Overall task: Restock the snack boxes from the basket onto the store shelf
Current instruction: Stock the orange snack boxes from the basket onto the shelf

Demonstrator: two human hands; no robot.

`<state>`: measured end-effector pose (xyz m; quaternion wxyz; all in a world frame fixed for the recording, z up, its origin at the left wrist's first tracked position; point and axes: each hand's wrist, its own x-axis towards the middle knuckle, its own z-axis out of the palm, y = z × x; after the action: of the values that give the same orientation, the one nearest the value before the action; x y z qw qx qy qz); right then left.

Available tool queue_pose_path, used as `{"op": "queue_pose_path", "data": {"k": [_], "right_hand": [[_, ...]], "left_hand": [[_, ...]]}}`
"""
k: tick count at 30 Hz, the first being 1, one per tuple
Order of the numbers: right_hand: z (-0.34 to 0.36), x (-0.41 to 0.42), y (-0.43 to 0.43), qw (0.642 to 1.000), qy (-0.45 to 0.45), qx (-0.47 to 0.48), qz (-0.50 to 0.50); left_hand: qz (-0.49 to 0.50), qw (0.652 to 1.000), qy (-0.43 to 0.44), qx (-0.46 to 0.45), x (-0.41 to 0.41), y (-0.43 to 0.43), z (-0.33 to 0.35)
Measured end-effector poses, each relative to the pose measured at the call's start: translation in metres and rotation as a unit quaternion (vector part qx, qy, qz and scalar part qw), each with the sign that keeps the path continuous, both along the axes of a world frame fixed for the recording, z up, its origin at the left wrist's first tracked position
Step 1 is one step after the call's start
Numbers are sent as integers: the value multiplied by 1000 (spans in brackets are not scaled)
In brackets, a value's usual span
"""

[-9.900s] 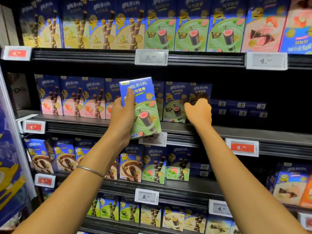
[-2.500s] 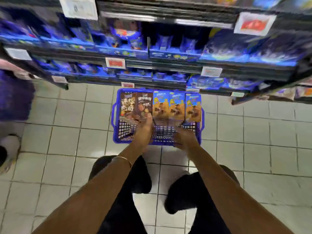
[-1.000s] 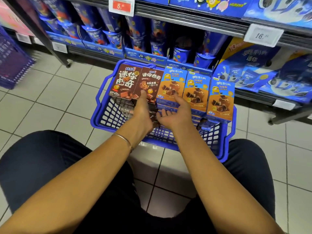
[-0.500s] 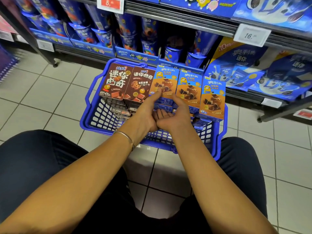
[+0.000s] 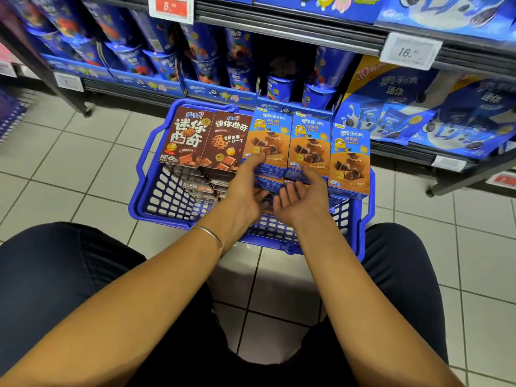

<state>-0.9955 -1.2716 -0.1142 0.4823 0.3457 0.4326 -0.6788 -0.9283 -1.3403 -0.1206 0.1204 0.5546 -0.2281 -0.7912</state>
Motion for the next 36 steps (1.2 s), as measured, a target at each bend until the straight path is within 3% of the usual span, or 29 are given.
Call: {"op": "queue_pose_path", "data": {"k": [7,11,18,24,27,30,33,36], "right_hand": [[7,3,4,997,64,-43,-11],[15,5,2,985,165,-43,1],[45,12,-2,927,363,-11,90],[49,16,6,874,466,20,136],[54,5,10,877,458,18,147],[53,-14,12,915,370,-73,144],[52,-26,18,913,311,-180,194],[49,-33,24,913,293,-192,209]], "left_hand": [[54,997,12,-57,8,11,10],[96,989,-3,-108,13,12,20],[154,977,25,-148,16,14,28],[158,976,44,-142,14,11,20],[134,978,79,-139,17,7,16],[88,978,127,-140,16,12,21],[48,979,135,-143,14,19,20],[-5,981,129,-148,14,20,18]]}}
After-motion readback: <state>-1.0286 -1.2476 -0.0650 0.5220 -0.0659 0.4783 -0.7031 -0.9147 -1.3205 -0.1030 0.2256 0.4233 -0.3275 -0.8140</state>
